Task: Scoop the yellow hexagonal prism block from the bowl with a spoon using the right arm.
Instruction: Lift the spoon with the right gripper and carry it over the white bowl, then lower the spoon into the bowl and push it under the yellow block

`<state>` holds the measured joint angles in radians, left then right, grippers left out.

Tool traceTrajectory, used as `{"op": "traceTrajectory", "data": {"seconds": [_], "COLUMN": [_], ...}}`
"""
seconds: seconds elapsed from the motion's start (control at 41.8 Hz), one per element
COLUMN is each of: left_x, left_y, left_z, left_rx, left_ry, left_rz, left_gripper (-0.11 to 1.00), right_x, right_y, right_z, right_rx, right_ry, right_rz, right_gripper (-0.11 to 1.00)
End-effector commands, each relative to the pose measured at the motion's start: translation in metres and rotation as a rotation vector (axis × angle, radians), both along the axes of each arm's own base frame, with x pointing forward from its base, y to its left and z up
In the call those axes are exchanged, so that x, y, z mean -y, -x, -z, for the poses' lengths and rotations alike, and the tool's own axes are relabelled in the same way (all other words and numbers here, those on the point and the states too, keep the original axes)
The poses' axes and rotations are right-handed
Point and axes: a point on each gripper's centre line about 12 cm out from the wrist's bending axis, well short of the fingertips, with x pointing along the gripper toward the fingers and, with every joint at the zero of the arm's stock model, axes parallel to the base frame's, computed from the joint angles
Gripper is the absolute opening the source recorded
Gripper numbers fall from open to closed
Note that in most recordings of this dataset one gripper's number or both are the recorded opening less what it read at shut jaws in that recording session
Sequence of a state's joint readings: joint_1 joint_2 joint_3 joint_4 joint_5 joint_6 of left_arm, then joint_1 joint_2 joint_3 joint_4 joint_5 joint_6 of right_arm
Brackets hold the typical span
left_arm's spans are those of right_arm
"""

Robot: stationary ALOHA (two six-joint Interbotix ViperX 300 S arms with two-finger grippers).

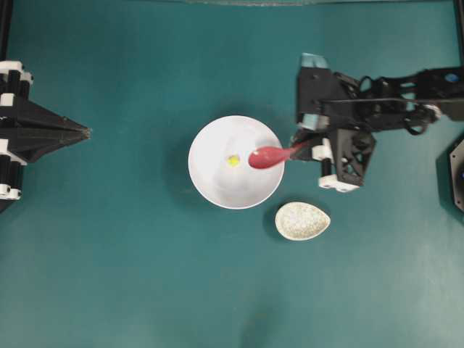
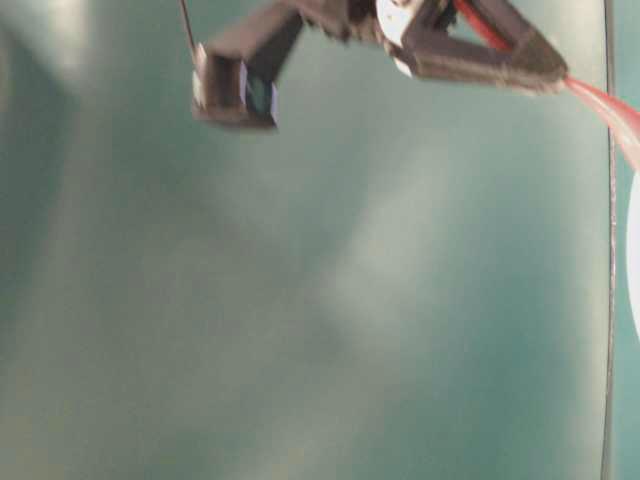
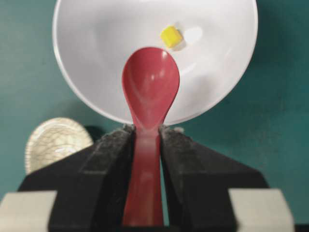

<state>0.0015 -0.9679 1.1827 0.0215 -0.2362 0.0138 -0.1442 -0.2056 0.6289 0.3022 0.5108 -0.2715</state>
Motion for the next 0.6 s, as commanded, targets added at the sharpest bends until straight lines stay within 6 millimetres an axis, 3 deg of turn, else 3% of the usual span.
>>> {"op": "traceTrajectory", "data": {"seconds": [0.0,0.575], "left_x": [0.000,0.000], "left_y": [-0.002,-0.002], "left_z": [-0.004,-0.003], "left_rx": [0.009,0.008], "left_ry": [-0.003,-0.003], "left_rz": [-0.001,-0.001], "left_gripper": [0.01,0.01], "right_x": [0.003,0.006], "right_y": [-0.012,-0.030], "right_z": [-0.012,0.022], "right_rx": [0.008,-0.103], "right_ry": [0.015,0.006], "right_rz": [-0.010,-0.022], "right_gripper": [0.23,0.23]}}
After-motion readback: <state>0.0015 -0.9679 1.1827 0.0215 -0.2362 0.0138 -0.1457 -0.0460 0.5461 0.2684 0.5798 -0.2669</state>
